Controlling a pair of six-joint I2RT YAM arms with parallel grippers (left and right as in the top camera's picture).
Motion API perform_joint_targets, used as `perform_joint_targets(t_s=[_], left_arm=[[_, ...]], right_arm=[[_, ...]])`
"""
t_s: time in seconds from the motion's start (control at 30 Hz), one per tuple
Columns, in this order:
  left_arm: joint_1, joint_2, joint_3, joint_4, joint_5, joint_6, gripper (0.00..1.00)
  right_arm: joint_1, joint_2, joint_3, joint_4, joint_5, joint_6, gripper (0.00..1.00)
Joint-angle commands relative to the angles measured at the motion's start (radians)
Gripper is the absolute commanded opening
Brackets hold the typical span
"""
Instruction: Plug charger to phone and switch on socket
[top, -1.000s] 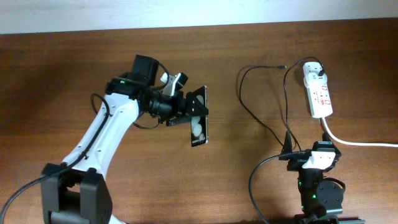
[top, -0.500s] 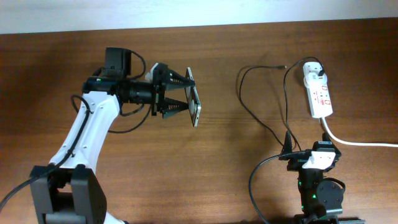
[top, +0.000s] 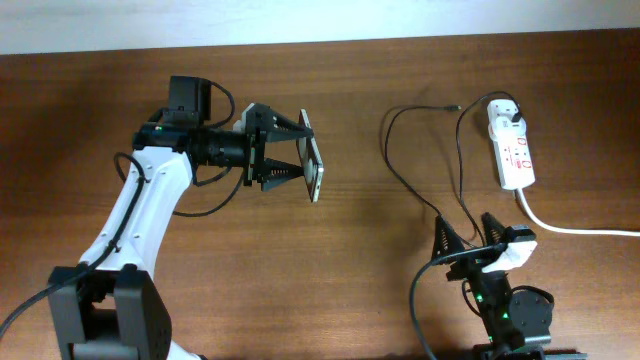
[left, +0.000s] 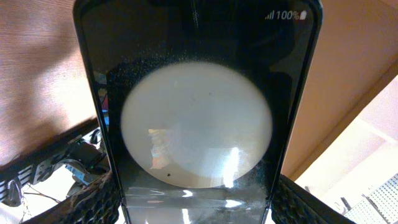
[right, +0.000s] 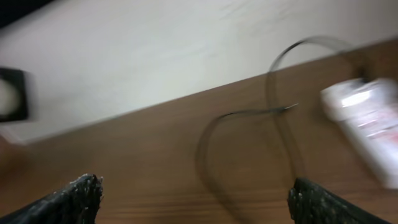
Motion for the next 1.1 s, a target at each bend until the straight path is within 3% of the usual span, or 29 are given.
perform_joint_targets(t_s=[0.0, 0.1, 0.23, 0.3, 0.4, 0.43, 0.47, 0.67, 0.73, 0.8, 0.93, 1.07], left_arm=[[0.007, -0.032, 0.024, 0.006, 0.040, -0.010, 0.68], [0.007, -0.032, 0.024, 0.006, 0.041, -0.010, 0.68], [0.007, -0.032, 0.024, 0.006, 0.040, -0.010, 0.68], [0.007, -0.032, 0.024, 0.006, 0.042, -0.009, 0.68], [0.007, -0.032, 0.024, 0.006, 0.041, -0.009, 0.68], [0.007, -0.032, 0.024, 0.006, 0.041, -0.009, 0.68], [0.007, -0.032, 0.024, 0.006, 0.041, -0.009, 0.68], [0.007, -0.032, 0.024, 0.006, 0.041, -0.009, 0.67], [0.007, -0.032, 0.024, 0.006, 0.041, -0.009, 0.67], [0.007, -0.032, 0.024, 0.006, 0.040, -0.009, 0.67], [0.007, -0.032, 0.024, 0.006, 0.041, -0.009, 0.68], [0.007, -0.032, 0.024, 0.006, 0.041, -0.009, 0.68]], right_arm=[[-0.007, -0.005, -0.005, 0.018, -0.328, 0.367, 0.99], [-0.007, -0.005, -0.005, 0.016, -0.528, 0.707, 0.99], [-0.007, -0.005, -0.005, 0.014, -0.525, 0.703, 0.99], [-0.007, -0.005, 0.001, 0.097, -0.562, 0.620, 0.99], [-0.007, 0.018, 0.062, 0.048, -0.555, 0.534, 0.99], [-0.007, 0.101, 0.181, -0.180, -0.488, 0.348, 0.99], [-0.007, 0.159, 0.243, -0.245, -0.471, 0.272, 0.99], [-0.006, 0.636, 0.706, -0.427, -0.425, 0.042, 0.99], [-0.002, 0.764, 0.863, -0.512, -0.406, 0.036, 0.99], [0.052, 0.833, 0.958, -0.563, -0.338, 0.032, 0.99], [0.430, 0.954, 1.106, -0.601, 0.062, 0.033, 0.99], [0.723, 1.033, 1.134, -0.596, 0.415, 0.079, 0.99]])
